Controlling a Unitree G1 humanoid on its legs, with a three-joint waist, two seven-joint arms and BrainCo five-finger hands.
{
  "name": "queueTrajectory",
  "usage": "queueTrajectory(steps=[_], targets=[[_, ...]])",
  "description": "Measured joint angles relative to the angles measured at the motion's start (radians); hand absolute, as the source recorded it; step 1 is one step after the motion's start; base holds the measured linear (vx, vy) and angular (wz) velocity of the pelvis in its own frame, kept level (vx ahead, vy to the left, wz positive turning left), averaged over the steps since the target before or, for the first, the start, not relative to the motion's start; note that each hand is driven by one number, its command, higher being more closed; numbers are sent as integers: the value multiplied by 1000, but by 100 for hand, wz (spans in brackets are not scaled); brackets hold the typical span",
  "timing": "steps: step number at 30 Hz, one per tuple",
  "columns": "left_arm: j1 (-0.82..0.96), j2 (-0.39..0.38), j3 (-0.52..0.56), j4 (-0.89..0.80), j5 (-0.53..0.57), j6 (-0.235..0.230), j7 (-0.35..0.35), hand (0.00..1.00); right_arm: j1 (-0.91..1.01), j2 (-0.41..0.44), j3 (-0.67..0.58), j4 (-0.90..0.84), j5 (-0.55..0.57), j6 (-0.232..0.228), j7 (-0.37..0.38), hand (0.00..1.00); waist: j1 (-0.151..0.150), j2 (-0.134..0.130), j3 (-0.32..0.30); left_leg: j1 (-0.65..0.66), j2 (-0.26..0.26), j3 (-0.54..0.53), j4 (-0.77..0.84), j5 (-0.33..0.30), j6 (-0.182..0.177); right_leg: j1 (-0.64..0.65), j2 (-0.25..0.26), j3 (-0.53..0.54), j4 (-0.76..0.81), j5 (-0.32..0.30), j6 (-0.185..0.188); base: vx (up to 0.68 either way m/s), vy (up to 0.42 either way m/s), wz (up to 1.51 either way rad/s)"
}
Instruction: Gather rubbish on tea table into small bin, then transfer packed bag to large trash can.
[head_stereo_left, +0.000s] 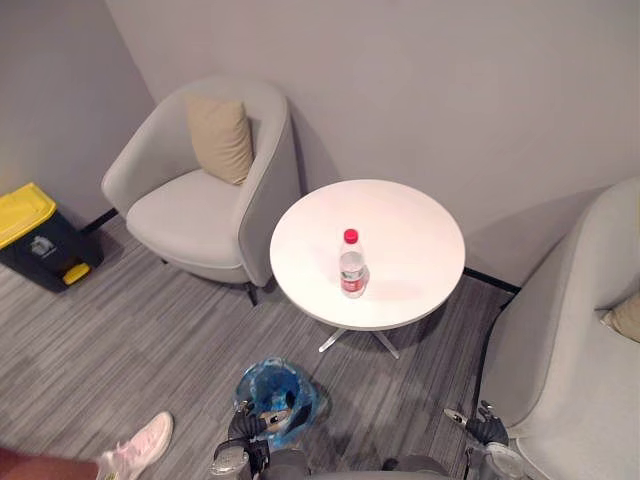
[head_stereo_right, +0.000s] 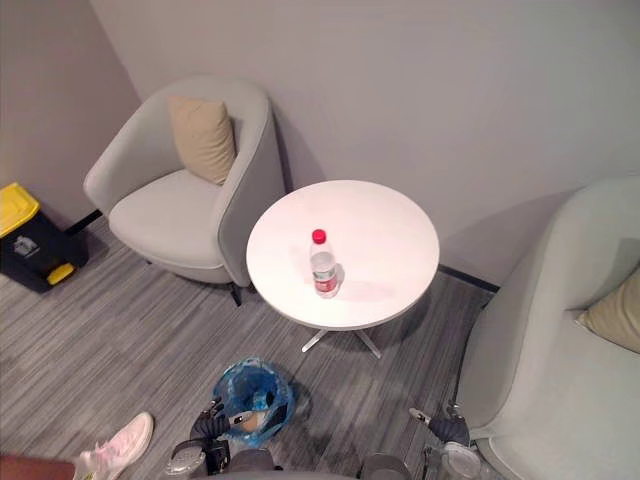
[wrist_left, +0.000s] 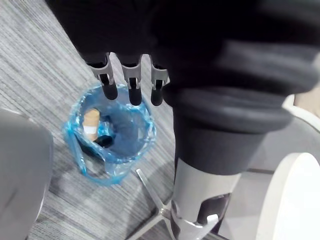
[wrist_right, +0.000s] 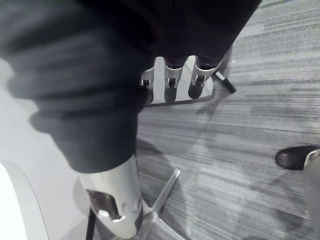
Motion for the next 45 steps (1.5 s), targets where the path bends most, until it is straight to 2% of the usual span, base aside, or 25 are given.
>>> queueTrajectory(steps=[2,4,9,13,17,19,26,28,37,45], targets=[[2,14,-1,20,0,2,0,0,0,1,0,12,0,0,0,0,0,-18,1,41,-18,-3,-96,24,30,0,8,40,-15,20,-6,-31,42,10],[9,19,-1,39,2,2,-1,0,4,-4,-3,14,-1,0,-1,0,-3,-30,-7,80,-32,1,-151,49,33,14,4,76,-27,26,-2,-50,36,-6],[-1,22,-10,63,6,1,-7,0,4,-30,2,13,-15,0,-1,0,-10,-22,-30,113,-50,17,-269,119,37,17,2,91,-102,83,5,-74,15,-9],[4,31,-12,63,23,1,-18,0,11,-42,23,-67,-41,1,-2,0,-11,-23,-32,117,-51,12,-281,125,30,31,4,94,-134,108,6,-91,8,-3],[23,49,-12,62,31,1,-18,0,11,-76,47,-269,-80,-11,-2,0,-7,-31,-43,112,-61,-11,-299,126,28,30,9,111,-183,137,15,-62,11,-10],[32,54,-12,61,31,1,-18,0,7,-89,47,-316,-85,-24,-2,0,-7,-29,-46,110,-64,-15,-300,126,29,35,9,114,-202,148,20,-17,7,-6],[68,70,-14,33,32,-1,-19,0,11,-108,93,-462,-157,-43,0,0,-7,-55,-64,110,-72,-49,-315,130,23,53,11,104,-257,173,17,28,5,3],[74,71,-14,23,32,-3,-19,0,4,-116,111,-486,-159,-49,0,0,-8,-57,-66,109,-77,-62,-318,140,37,58,8,93,-263,174,17,69,6,16],[89,75,-22,5,32,-8,-20,0,-106,-188,230,-484,-167,-67,5,0,-6,-56,-66,83,-84,-103,-325,141,41,65,4,56,-294,176,18,22,7,14],[94,79,-52,5,31,-15,-22,0,-230,-223,352,-453,-166,-79,6,0,-1,-39,-45,44,-89,-127,-324,152,53,39,0,31,-294,176,17,-26,3,9]])
